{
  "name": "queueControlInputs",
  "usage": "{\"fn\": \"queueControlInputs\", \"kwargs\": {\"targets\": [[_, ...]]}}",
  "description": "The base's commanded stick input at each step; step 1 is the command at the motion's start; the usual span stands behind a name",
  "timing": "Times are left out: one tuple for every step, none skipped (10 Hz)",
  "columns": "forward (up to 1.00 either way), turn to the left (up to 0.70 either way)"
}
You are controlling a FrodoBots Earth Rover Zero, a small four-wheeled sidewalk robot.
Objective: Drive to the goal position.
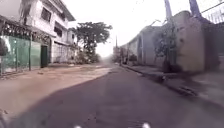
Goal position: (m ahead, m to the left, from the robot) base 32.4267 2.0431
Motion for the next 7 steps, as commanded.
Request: {"fn": "queueControlInputs", "kwargs": {"targets": [[1.00,0.00],[1.00,0.00],[1.00,0.00],[1.00,0.00],[1.00,0.00],[1.00,0.00],[1.00,0.00]]}}
